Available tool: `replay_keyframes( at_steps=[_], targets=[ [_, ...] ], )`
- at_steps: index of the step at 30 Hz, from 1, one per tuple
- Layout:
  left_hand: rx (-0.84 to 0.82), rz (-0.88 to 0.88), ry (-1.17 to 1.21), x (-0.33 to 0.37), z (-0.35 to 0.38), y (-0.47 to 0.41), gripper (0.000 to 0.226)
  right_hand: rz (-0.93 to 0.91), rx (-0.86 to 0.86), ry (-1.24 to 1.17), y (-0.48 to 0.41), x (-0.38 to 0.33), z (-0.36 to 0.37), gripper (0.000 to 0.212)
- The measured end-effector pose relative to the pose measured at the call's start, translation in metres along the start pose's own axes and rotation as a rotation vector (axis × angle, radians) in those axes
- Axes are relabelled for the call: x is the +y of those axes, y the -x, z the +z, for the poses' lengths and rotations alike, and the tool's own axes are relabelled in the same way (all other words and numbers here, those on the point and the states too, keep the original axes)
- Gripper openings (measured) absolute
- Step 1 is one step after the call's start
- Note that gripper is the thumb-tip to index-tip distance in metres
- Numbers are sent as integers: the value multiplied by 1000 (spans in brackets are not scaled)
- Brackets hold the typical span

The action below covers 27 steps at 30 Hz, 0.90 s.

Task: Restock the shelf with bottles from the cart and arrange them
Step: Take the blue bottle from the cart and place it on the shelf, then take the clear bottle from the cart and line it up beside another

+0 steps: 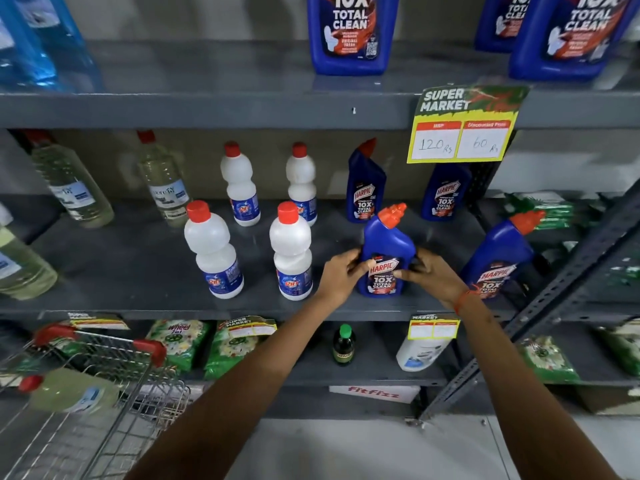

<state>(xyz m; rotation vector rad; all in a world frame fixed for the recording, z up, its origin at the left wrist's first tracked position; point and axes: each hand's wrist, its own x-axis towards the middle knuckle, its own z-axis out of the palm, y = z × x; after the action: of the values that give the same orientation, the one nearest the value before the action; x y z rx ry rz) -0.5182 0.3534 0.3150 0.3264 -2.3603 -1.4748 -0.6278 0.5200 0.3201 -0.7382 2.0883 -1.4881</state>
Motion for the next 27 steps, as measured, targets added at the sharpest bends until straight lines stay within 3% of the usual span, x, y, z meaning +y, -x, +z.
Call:
replay_keyframes(
  at_steps=[4, 7, 9, 11, 13, 16, 21, 27],
  targets=[
    [-10, -36, -20, 0, -1, -1, 30, 27, 18, 26, -1, 3, 4, 43],
    [-43, -58, -46, 3, -1, 5, 37, 53, 81, 36, 3, 0, 10, 67],
    [-9, -58, -69, 5, -5, 17, 49, 10, 298, -76, 16, -8, 29, 86],
    [98, -16, -50, 6, -16, 34, 54, -170, 613, -193, 31, -20, 60, 74],
    [241, 37, 27, 6, -38, 56, 48, -350, 757, -208, 44, -34, 101, 53],
    [442, 107, 82, 2, -87, 92, 38, -454, 683, -223, 49, -61, 176, 34],
    [738, 79, 31, -36, -186, 152, 31, -464, 439, -251, 39, -102, 311, 33],
    [976, -230, -37, -134, -292, 225, 24, -450, 158, -174, 26, -112, 480, 30]
  ],
)
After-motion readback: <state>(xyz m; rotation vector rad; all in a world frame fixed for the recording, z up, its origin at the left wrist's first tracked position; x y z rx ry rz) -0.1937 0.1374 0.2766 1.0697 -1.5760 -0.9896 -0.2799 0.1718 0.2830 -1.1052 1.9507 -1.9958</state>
